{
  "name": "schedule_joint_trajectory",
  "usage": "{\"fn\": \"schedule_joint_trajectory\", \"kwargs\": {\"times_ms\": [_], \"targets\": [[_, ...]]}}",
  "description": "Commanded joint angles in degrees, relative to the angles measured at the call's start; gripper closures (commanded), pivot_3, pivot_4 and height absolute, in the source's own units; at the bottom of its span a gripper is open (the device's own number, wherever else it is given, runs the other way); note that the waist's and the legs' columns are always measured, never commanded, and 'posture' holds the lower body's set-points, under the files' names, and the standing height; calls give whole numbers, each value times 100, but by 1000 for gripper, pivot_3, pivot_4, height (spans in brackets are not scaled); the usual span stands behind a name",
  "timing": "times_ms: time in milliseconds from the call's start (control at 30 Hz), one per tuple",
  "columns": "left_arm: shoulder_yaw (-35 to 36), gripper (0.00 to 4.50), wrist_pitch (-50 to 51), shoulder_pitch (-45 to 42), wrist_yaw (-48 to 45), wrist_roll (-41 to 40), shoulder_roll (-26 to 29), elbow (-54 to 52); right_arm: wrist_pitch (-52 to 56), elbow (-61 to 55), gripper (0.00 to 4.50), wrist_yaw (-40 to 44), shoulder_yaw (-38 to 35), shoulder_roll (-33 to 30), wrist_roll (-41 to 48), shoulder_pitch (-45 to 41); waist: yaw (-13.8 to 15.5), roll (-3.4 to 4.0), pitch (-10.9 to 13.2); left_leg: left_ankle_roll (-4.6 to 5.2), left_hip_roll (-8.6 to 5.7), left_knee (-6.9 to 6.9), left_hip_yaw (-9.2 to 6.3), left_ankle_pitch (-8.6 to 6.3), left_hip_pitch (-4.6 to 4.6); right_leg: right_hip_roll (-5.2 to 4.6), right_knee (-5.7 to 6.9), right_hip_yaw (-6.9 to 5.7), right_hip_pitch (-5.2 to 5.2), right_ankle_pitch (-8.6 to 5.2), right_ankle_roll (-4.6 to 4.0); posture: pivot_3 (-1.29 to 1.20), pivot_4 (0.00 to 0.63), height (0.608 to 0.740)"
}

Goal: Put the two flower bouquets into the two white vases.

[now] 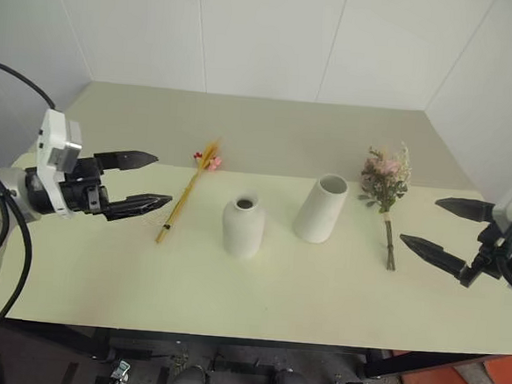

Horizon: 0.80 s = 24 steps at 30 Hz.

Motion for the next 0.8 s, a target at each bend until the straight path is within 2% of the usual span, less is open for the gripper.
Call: {"fn": "schedule_joint_trajectory", "kwargs": {"times_ms": [33,333,600,667,800], "targets": [[132,34,-123,-118,-62,-30,112,-1,-27,-124,0,-52,-126,-67,-43,-18,0,0,0,0,0,0,0,0,0,0,0,0,0,0,0,0,150,740],[-10,34,-175,-320,-113,33,72,150,272,-151,0,-184,-86,-123,24,-27,-2,0,0,0,0,0,-1,0,0,0,0,0,0,0,0,0,150,740],[-104,34,-203,-413,-181,65,71,236,709,-74,0,-643,1,-96,122,-309,-8,0,0,0,0,0,0,0,-1,0,0,0,-1,0,-1,0,150,740],[-185,34,-229,-483,-199,88,46,249,1051,74,0,-932,170,-98,188,-595,-12,0,0,0,0,0,0,0,0,0,1,0,-1,0,0,0,150,740],[-747,34,-254,-1081,-123,55,-526,203,1865,1243,0,-1821,1532,226,-231,-1820,-10,-14,-9,-1,-1,5,2,1,10,0,-2,1,13,5,2,0,150,740]]}}
